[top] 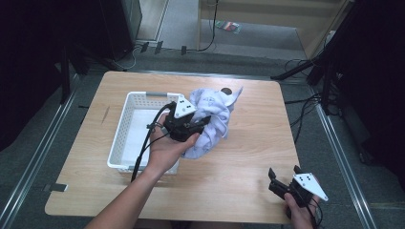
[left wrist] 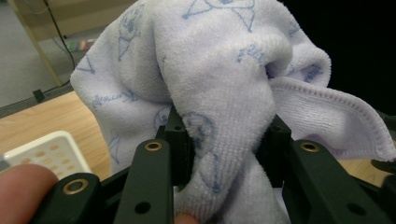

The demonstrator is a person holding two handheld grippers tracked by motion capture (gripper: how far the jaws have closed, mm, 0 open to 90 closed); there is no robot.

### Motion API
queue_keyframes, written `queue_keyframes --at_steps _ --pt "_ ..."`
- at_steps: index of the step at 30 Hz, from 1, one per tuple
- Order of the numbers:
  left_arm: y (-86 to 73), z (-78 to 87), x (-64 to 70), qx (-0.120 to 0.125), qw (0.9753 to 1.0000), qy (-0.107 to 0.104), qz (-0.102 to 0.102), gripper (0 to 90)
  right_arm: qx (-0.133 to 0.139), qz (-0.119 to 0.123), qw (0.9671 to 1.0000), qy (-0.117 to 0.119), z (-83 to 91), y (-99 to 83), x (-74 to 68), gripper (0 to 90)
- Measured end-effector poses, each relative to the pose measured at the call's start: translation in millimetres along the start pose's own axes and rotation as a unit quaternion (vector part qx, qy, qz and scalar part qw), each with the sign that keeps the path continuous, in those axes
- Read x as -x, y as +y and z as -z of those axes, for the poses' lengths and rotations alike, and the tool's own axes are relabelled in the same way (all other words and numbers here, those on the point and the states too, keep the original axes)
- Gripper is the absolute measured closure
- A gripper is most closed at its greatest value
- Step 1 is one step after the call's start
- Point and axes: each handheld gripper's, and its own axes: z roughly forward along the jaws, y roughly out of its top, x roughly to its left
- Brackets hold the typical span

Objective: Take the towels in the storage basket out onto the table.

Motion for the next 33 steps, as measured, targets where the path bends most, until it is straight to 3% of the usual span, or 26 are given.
queue_keyframes --at_steps 8,15,19,24,28,29,33 --pt "-8.2 -22.6 13.2 -0.020 0.9998 -0.008 -0.005 64.4 0.001 0.000 1.0000 0.000 0.1 0.0 0.2 9.2" --pt "-27.5 -45.9 17.1 -0.035 0.9994 -0.005 -0.001 63.6 0.001 -0.001 1.0000 0.000 0.1 0.0 0.4 9.2" --pt "-42.8 -57.4 16.3 -0.051 0.9986 0.000 0.014 62.7 0.001 -0.001 1.0000 0.001 0.1 0.0 0.8 9.2" --pt "-54.1 -69.1 18.2 -0.081 0.9966 0.005 0.010 60.9 0.000 -0.002 1.0000 0.001 0.1 0.0 0.6 9.2" --pt "-56.9 -73.5 21.6 -0.098 0.9952 -0.002 -0.002 57.0 0.000 -0.003 1.0000 0.001 0.1 0.0 0.7 9.2" --pt "-57.1 -74.7 22.7 -0.108 0.9941 -0.006 -0.005 51.3 0.001 -0.001 1.0000 0.001 0.0 0.0 0.8 9.2" --pt "-55.9 -74.3 23.0 -0.113 0.9935 0.000 -0.001 40.7 0.001 -0.004 1.0000 0.002 0.2 0.0 0.8 9.3"
